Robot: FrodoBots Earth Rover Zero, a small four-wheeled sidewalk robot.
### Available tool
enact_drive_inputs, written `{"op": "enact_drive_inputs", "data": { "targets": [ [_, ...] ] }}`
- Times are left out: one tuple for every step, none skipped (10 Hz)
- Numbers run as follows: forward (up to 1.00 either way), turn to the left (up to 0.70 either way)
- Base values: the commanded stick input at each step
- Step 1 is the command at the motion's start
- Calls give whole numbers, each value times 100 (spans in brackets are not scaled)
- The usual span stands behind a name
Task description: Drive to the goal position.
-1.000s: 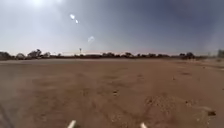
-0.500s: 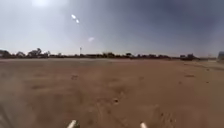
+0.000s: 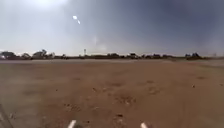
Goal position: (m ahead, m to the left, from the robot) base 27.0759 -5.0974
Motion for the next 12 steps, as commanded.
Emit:
{"op": "enact_drive_inputs", "data": {
  "targets": [
    [70,0],
    [70,0],
    [70,0],
    [70,0],
    [70,0],
    [70,0],
    [70,0],
    [70,0],
    [70,0],
    [70,0],
    [70,0],
    [70,0]
  ]
}}
